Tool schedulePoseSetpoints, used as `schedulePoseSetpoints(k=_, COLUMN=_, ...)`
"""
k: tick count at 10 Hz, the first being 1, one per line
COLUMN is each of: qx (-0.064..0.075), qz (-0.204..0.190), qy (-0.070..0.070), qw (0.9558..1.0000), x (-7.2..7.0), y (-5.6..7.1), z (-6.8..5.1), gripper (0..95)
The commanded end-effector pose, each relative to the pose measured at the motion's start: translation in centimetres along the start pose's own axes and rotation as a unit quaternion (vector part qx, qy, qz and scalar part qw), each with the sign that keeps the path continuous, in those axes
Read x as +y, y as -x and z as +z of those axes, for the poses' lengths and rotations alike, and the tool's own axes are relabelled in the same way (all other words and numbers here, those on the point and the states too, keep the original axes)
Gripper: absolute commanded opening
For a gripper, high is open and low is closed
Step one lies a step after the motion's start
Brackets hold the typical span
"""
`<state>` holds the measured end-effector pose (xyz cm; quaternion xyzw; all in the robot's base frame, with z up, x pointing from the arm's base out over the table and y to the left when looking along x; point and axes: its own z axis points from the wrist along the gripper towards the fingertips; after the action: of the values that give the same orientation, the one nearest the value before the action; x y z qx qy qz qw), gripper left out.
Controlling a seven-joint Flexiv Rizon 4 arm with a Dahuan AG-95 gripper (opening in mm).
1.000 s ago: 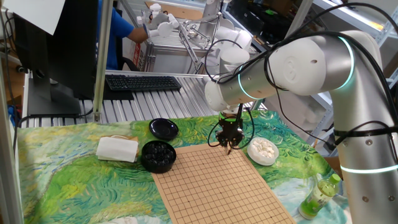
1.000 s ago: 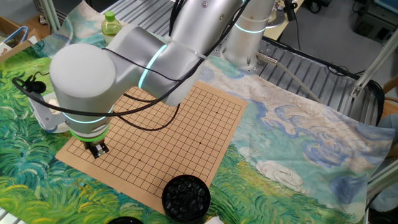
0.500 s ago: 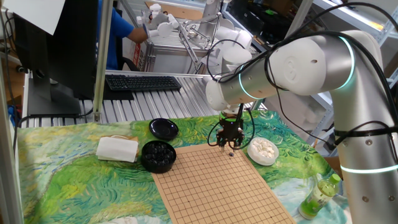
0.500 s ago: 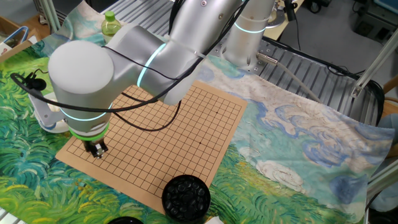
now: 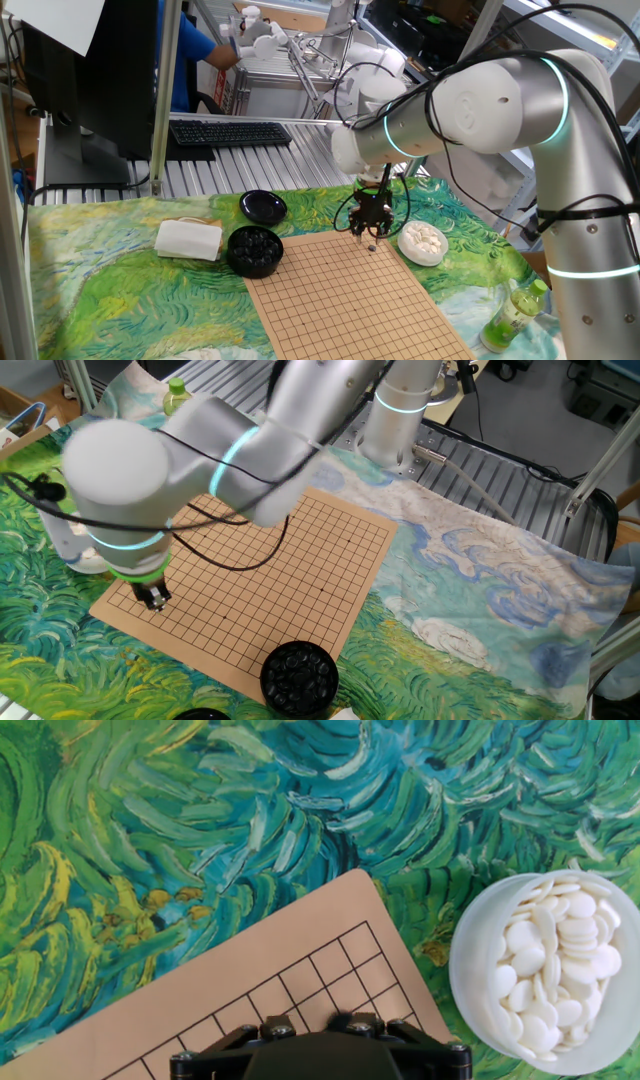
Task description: Play the first move as black on the 3-4 point in the upper right corner of the Go board
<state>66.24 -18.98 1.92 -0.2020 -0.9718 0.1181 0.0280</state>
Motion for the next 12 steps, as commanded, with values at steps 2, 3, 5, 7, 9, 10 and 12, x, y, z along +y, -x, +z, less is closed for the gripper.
schedulePoseSetpoints(k=2, qx=0.040, qz=0.010, qy=0.069, qw=0.9968, x=-0.9, y=0.8, z=-1.4, gripper=0.0)
schedulePoseSetpoints(k=3, qx=0.045, qz=0.008, qy=0.081, qw=0.9956, x=-1.4, y=1.0, z=-2.0, gripper=0.0)
schedulePoseSetpoints(k=5, qx=0.044, qz=0.004, qy=0.082, qw=0.9956, x=-1.9, y=1.0, z=-2.5, gripper=0.0)
schedulePoseSetpoints(k=7, qx=0.043, qz=0.001, qy=0.082, qw=0.9957, x=-2.4, y=0.9, z=-2.7, gripper=0.0)
schedulePoseSetpoints(k=9, qx=0.043, qz=-0.001, qy=0.081, qw=0.9958, x=-2.6, y=0.8, z=-2.9, gripper=0.0)
schedulePoseSetpoints(k=10, qx=0.043, qz=-0.003, qy=0.081, qw=0.9958, x=-2.6, y=0.8, z=-2.9, gripper=0.0)
schedulePoseSetpoints(k=12, qx=0.043, qz=-0.008, qy=0.082, qw=0.9957, x=-2.7, y=0.8, z=-2.9, gripper=0.0)
